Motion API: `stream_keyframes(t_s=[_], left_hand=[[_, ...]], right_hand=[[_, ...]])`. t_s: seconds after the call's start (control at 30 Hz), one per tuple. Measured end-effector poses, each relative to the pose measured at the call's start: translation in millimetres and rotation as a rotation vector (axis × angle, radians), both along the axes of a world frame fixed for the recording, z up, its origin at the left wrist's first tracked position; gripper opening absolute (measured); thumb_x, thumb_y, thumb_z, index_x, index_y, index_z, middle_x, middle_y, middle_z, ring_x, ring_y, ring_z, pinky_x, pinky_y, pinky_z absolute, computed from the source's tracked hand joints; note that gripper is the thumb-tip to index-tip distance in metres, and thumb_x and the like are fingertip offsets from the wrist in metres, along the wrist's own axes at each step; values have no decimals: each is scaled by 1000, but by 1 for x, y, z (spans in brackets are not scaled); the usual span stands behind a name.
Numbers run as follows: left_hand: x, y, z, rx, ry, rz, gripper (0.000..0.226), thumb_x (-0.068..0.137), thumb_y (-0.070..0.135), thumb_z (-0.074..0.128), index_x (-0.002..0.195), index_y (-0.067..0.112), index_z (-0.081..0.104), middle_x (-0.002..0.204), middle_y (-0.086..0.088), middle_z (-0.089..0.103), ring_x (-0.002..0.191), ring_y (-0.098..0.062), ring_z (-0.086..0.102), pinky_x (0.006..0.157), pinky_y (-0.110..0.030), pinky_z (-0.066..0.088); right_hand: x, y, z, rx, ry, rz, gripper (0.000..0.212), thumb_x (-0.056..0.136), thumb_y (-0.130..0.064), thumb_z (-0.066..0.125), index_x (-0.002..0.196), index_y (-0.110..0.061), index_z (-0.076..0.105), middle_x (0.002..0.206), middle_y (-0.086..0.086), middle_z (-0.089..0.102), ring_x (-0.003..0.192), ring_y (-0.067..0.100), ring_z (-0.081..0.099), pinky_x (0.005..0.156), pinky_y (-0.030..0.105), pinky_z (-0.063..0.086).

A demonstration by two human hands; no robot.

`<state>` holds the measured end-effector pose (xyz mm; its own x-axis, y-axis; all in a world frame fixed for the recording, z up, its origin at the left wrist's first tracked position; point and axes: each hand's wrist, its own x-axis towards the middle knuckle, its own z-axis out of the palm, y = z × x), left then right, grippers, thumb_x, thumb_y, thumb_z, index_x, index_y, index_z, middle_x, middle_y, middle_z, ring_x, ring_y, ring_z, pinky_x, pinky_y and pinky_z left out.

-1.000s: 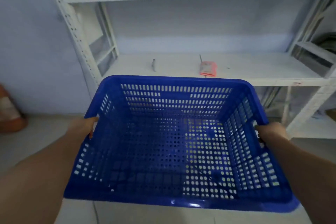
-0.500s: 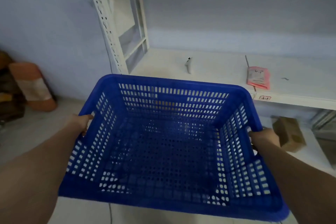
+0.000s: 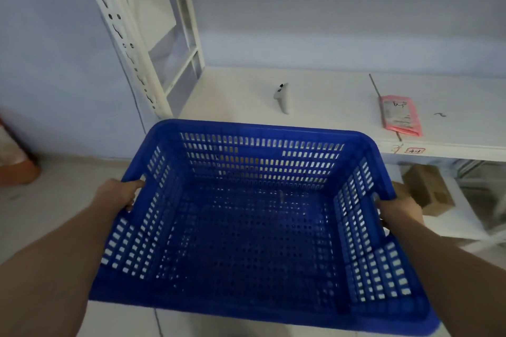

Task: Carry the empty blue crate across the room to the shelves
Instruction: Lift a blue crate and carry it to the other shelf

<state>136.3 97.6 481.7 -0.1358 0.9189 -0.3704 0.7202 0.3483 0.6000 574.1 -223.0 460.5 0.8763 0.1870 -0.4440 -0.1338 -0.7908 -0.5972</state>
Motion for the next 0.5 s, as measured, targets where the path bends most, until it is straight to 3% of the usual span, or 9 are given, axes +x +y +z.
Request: stream_keyframes(t_s=[0.17, 0.3, 0.43, 0.5], left_hand=[[-8, 32, -14, -37, -14, -55, 39, 84, 31, 66, 62, 2, 54, 56, -17, 55, 50, -30, 53, 56, -35, 47], [-18, 57, -11, -56, -36, -68, 40, 82, 33, 67, 59, 3, 56, 54, -16, 57, 50, -30, 54, 58, -34, 49], [-25, 65, -14, -92, -47, -82, 42, 84, 34, 64, 57, 3, 53, 51, -15, 54, 47, -29, 51, 60, -35, 49], [-24, 66, -14, -125, -70, -88, 39, 86, 30, 63, 60, 4, 52, 53, -15, 52, 47, -28, 49, 56, -34, 47]], right_hand=[[-12, 30, -1, -17, -18, -25, 21, 87, -25, 65, 90, -5, 59, 83, 17, 68, 73, 33, 68, 70, 44, 57], [-22, 47, -7, -47, -29, -47, 27, 85, -26, 67, 98, -3, 59, 86, 19, 68, 74, 35, 69, 73, 49, 58], [-26, 52, -9, -97, -52, -31, 32, 85, -27, 64, 99, 1, 63, 82, 20, 69, 69, 33, 68, 56, 34, 52], [-25, 52, -7, -118, -43, -42, 29, 85, -23, 64, 98, 4, 63, 83, 22, 69, 69, 33, 67, 56, 33, 49]])
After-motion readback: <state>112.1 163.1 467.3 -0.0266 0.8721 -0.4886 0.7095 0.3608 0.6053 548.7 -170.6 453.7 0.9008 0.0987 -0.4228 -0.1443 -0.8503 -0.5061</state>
